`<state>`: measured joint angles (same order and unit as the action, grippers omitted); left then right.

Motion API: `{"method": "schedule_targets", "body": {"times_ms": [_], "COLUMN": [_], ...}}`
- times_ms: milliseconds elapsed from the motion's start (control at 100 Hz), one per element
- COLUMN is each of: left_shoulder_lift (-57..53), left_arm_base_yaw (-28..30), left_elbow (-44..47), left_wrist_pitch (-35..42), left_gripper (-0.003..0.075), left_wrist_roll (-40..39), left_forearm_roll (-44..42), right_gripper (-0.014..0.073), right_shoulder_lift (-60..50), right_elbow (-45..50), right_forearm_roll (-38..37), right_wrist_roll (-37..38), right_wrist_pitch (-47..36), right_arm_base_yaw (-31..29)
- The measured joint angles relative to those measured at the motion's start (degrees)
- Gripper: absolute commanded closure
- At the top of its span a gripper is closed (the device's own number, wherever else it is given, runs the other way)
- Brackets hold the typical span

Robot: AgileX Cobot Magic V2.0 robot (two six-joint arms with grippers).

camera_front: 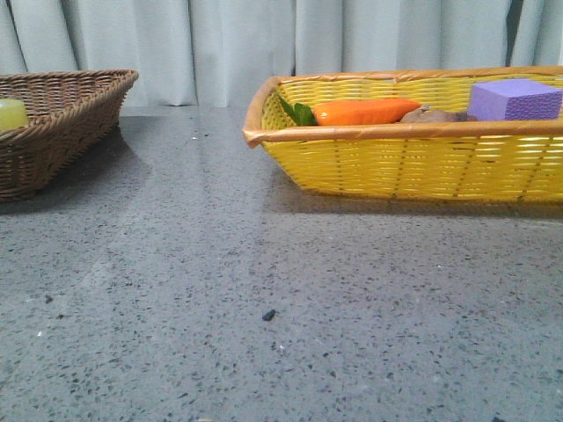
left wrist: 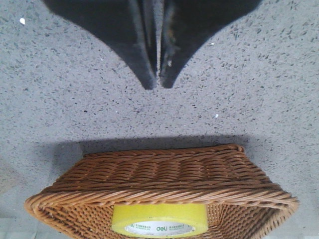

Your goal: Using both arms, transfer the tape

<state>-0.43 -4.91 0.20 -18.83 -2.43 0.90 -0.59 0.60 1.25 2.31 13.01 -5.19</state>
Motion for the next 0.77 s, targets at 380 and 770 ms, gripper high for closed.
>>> {"method": "schedule_targets", "body": {"times_ms": [380,770], "left_shoulder_lift": [0.0,0.0], "left_arm_base_yaw": [0.0,0.0], "left_elbow": [0.0,0.0], "left_wrist_pitch": [0.0,0.0], "left_gripper": [0.0741,0.0741], "left_wrist_roll": [0.0,0.0], "left_forearm_roll": [0.0,0.0], "right_gripper": [0.0660,0.0660], "right_shoulder_lift": [0.0,0.0], "right_elbow": [0.0,0.0], "right_forearm_roll": [-0.3,-0.4], "right_wrist_roll": [-0.1,-0.1], "right_wrist_pitch": [5.9,5.9], "right_arm_base_yaw": [0.0,0.0]}}
